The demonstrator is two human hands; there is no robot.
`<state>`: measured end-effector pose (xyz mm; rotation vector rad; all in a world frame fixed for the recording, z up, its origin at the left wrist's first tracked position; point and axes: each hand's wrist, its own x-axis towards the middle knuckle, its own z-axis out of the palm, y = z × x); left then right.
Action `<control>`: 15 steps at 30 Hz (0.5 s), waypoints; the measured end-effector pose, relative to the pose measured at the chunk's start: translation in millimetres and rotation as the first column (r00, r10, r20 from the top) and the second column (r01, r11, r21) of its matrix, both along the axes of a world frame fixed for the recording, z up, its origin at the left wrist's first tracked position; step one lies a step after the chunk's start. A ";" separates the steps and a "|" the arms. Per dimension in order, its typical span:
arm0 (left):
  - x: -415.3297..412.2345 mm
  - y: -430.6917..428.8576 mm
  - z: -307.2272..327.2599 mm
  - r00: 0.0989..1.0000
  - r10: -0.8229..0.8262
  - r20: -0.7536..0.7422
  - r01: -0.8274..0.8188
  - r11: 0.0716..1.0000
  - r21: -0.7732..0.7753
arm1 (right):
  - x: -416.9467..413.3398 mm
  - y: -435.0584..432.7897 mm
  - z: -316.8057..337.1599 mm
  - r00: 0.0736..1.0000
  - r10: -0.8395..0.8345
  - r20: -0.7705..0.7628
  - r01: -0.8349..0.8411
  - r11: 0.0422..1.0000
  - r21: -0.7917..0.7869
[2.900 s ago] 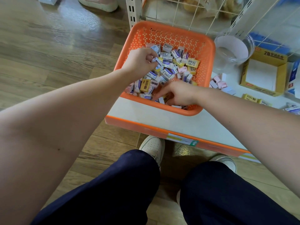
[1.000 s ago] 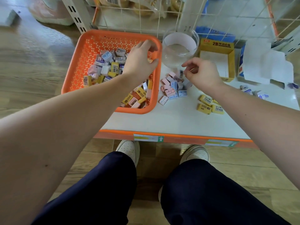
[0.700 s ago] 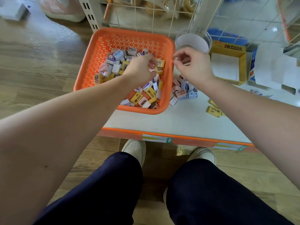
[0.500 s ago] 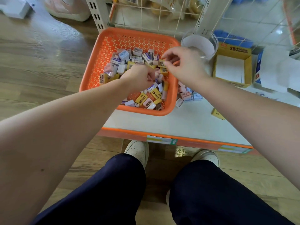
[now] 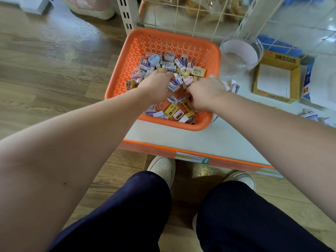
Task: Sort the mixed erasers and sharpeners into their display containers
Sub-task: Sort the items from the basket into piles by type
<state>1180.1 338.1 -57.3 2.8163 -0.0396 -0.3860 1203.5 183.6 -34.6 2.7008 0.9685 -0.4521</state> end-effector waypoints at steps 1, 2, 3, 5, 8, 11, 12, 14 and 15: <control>0.2 0.8 -1.2 1.000 0.009 0.010 -0.009 1.000 -0.003 | -1.1 1.6 -0.7 1.000 0.005 0.021 -0.005 0.999 -0.032; 0.2 1.0 -2.0 1.000 0.012 0.015 -0.012 1.000 -0.003 | -2.2 2.6 0.4 0.999 0.007 0.034 -0.005 0.999 -0.053; 0.5 0.8 -3.4 1.000 0.011 0.014 -0.011 1.000 0.001 | -3.2 3.5 1.1 0.999 0.002 0.049 0.001 0.998 -0.068; 1.5 -0.5 -5.8 1.000 0.010 0.004 -0.010 1.000 0.017 | -4.8 5.0 1.5 0.996 -0.003 0.086 0.011 0.996 -0.091; 1.9 -4.8 -8.1 1.000 0.004 -0.028 -0.002 0.999 0.054 | -6.8 5.9 -1.4 0.992 0.002 0.123 0.013 0.992 -0.122; 1.7 -8.0 -9.2 0.999 0.002 -0.041 0.003 0.994 0.111 | -8.4 6.2 -3.0 0.989 0.007 0.146 0.011 0.992 -0.122; 1.4 -8.8 -9.4 0.999 0.010 -0.034 -0.006 0.993 0.121 | -8.5 5.5 -2.9 0.988 0.009 0.155 0.009 0.993 -0.116; 0.2 -10.2 -10.8 0.999 0.034 -0.008 -0.032 0.991 0.127 | -9.4 4.7 -2.9 0.985 0.006 0.172 0.010 0.996 -0.093; -0.9 -10.9 -11.7 0.999 0.047 0.011 -0.048 0.991 0.125 | -9.7 4.3 -3.4 0.985 -0.002 0.175 0.015 0.997 -0.070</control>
